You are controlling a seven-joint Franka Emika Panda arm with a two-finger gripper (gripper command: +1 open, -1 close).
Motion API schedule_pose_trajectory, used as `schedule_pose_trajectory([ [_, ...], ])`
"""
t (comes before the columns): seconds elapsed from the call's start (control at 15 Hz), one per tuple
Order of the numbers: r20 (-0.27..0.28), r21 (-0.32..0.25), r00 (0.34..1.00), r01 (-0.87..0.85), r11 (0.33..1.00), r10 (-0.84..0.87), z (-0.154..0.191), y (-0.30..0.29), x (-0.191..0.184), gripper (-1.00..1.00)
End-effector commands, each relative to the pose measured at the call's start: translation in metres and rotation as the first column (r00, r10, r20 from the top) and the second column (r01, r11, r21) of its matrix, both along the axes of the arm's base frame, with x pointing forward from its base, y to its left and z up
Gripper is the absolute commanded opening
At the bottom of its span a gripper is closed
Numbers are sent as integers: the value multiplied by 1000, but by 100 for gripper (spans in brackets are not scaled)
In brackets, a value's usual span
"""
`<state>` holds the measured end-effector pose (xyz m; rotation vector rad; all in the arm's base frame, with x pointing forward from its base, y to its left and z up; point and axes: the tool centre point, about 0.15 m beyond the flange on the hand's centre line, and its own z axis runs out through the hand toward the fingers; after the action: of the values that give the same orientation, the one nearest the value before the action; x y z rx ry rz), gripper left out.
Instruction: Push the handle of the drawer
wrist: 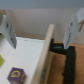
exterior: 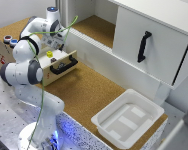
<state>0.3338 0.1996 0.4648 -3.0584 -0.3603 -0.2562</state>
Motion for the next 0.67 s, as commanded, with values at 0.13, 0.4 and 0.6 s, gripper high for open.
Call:
schedule_pose_trajectory([
  [0.13,6,108,999,-54,993,53,-28,-122,1,100],
  [0.4,-46,83,997,-59,995,63,-78,-148,9,100],
  [0.6,-67,66,997,-44,997,48,-106,-144,17,-100],
])
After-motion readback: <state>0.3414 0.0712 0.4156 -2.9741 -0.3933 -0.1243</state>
